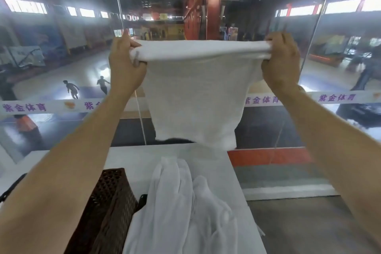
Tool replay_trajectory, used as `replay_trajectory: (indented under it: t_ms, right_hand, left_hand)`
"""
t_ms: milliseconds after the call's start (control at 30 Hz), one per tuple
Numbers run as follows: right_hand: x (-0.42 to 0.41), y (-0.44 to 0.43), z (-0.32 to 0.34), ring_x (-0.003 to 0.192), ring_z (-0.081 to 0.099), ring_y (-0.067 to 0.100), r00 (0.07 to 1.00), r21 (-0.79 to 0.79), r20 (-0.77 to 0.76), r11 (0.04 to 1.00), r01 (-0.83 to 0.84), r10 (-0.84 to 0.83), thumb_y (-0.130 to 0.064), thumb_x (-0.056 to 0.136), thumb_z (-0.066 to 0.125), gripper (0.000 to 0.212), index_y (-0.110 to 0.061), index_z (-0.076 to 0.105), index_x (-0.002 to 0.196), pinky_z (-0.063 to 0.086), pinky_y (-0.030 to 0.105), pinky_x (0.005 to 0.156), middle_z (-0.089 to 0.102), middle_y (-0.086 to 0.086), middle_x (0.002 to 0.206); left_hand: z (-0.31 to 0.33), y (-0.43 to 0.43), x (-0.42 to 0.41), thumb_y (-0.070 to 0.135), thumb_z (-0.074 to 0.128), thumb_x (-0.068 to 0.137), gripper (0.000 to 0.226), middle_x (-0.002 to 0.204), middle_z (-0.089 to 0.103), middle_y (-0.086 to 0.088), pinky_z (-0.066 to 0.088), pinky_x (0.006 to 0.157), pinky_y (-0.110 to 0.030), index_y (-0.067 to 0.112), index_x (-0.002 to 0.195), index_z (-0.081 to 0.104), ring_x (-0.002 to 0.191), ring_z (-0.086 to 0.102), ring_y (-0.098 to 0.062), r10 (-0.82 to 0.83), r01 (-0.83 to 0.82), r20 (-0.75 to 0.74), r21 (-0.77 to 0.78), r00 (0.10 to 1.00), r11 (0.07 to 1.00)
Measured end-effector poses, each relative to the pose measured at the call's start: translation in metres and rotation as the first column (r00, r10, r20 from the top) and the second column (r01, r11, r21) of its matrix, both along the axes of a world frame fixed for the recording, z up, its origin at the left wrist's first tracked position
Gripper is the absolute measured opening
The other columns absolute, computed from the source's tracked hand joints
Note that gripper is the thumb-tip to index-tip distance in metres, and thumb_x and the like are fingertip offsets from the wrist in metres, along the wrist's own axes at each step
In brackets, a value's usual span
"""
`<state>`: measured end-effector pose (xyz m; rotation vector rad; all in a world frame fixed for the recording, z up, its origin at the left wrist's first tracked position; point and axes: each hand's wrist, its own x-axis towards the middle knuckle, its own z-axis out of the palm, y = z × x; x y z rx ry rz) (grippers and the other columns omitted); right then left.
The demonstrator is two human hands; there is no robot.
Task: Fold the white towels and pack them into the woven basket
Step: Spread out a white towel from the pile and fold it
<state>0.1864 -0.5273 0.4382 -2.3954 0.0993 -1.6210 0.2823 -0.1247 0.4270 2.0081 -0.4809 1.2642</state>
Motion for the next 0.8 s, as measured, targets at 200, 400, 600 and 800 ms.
replay_trajectory:
  t_ms: [200,400,600,800]
  right_hand:
    - [-0.099,-0.002,-0.11,0.098,0.06,0.04,0.97,-0.051,-0.208,0.989,-0.139,0.126,0.01,0.077,0.068,0.042,-0.003,0.061,0.116,0.053,0.05,0.08,0.062,0.016,0.114]
    - [-0.219,0.008,-0.28,0.103,0.067,0.037,0.675,0.126,-0.714,0.982,-0.14,0.188,0.003,0.076,0.072,0.044,-0.015,0.066,0.117,0.053,0.046,0.084,0.071,0.005,0.11]
    - [-0.333,0.005,-0.374,0.1,0.07,0.027,0.256,0.176,-0.935,0.949,-0.262,0.245,-0.001,0.086,0.062,0.026,-0.016,0.074,0.103,0.051,0.04,0.092,0.07,-0.004,0.103]
    - [-0.388,0.008,-0.354,0.054,0.045,0.004,0.014,0.094,-0.994,0.939,-0.33,0.104,-0.006,0.092,0.051,0.028,-0.017,0.043,0.067,0.023,0.03,0.073,0.049,-0.006,0.065]
  left_hand:
    - [-0.099,0.023,-0.085,0.014,0.087,0.067,0.058,0.117,0.068,-0.016,0.054,0.095,-0.04,-0.006,0.117,0.066,0.114,0.063,-0.033,0.027,0.001,-0.175,0.159,0.984,0.987]
    - [-0.234,0.048,-0.191,0.031,0.082,0.078,0.044,0.102,0.065,-0.001,0.051,0.09,-0.04,0.011,0.115,0.071,0.099,0.064,-0.024,0.128,0.13,-0.64,0.341,0.758,0.931]
    - [-0.34,0.064,-0.297,0.062,0.056,0.072,0.047,0.065,0.057,0.006,0.045,0.063,-0.037,0.016,0.066,0.049,0.063,0.053,-0.01,0.317,0.269,-0.832,0.468,0.455,0.842]
    - [-0.346,0.073,-0.363,0.052,0.069,0.086,0.051,0.059,0.048,0.001,0.039,0.062,-0.036,0.018,0.056,0.045,0.061,0.05,-0.02,0.45,0.339,-0.88,0.473,0.149,0.813]
